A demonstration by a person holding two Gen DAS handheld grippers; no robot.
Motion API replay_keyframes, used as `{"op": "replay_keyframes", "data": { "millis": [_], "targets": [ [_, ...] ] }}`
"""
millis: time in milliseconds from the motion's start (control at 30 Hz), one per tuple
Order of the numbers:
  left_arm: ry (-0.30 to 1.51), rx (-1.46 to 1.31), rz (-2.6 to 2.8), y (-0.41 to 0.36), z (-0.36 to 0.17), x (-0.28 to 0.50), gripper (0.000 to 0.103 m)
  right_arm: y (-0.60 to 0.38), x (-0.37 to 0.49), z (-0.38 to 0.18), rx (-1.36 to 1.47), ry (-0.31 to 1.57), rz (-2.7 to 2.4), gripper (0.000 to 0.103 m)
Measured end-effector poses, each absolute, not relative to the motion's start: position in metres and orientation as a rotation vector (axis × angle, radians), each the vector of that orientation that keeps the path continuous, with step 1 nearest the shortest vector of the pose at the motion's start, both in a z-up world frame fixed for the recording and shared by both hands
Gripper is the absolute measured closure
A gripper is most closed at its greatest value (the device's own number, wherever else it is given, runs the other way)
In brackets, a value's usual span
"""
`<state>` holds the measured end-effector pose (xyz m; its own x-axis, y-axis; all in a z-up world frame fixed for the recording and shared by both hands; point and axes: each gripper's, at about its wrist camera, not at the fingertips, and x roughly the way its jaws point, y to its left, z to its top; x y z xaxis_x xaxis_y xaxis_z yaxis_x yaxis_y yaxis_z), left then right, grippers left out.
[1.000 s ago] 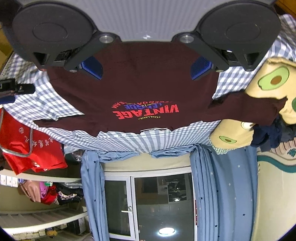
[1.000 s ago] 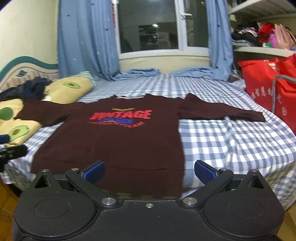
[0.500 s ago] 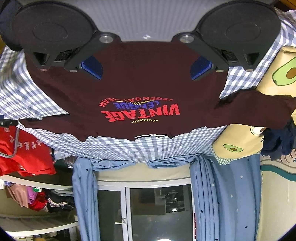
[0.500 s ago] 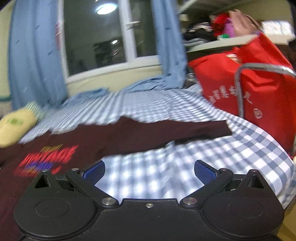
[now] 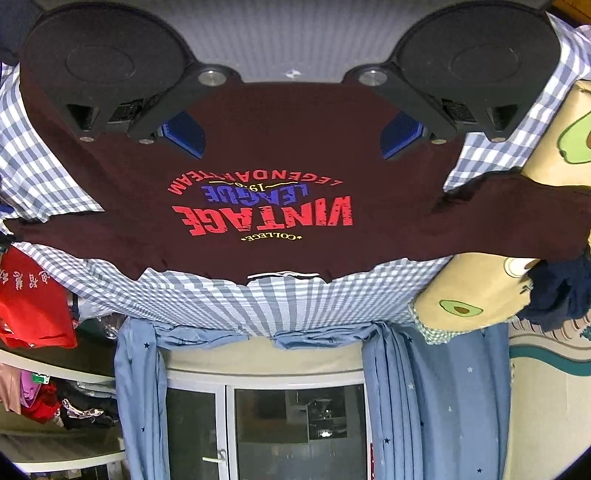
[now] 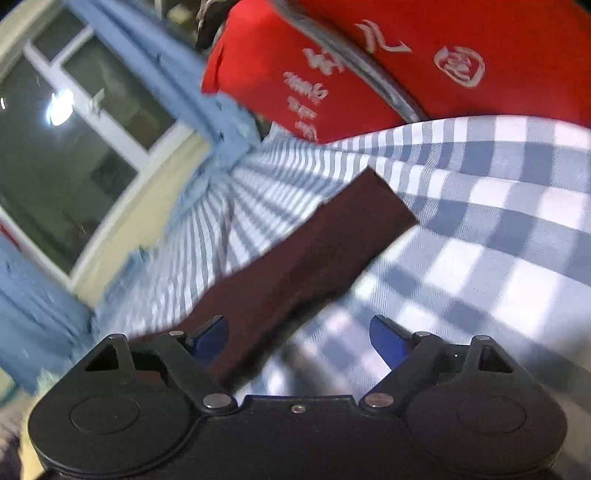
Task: Fold small clothes
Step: 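Grasp the sleeve cuff nearest the right gripper and lift it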
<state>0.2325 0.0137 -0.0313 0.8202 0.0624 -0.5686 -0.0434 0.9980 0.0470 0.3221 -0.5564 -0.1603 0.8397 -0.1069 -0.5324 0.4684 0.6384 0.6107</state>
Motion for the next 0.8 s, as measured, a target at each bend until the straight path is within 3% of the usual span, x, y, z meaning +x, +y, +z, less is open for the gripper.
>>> {"op": "replay_keyframes", "data": {
  "millis": [167,200,267,300,400,633,800],
  "targets": [
    [0.621,0.089,0.091,0.009,-0.031,0.245,0.001,-0.572,0.361,-0.173,0.792,0.415,-0.363,0.018],
    [0.621,0.092,0.101,0.010,-0.031,0.246,0.001,-0.574,0.368,-0.173,0.794,0.407,-0.366,0.022],
    [0.621,0.084,0.106,0.013,-0.028,0.246,0.001,-0.581,0.380,-0.173,0.812,0.416,-0.388,0.041],
    [0.616,0.080,0.110,0.015,-0.027,0.245,0.001,-0.585,0.383,-0.172,0.814,0.421,-0.394,0.059],
    [0.604,0.069,0.116,0.023,-0.025,0.242,0.001,-0.581,0.393,-0.159,0.758,0.445,-0.372,0.079],
    [0.558,0.020,0.100,0.049,-0.020,0.223,0.001,-0.516,0.408,-0.073,0.583,0.361,-0.294,0.081],
    [0.519,0.004,0.121,0.074,-0.015,0.204,0.001,-0.384,0.446,0.006,0.350,0.335,-0.148,0.081]
  ]
}}
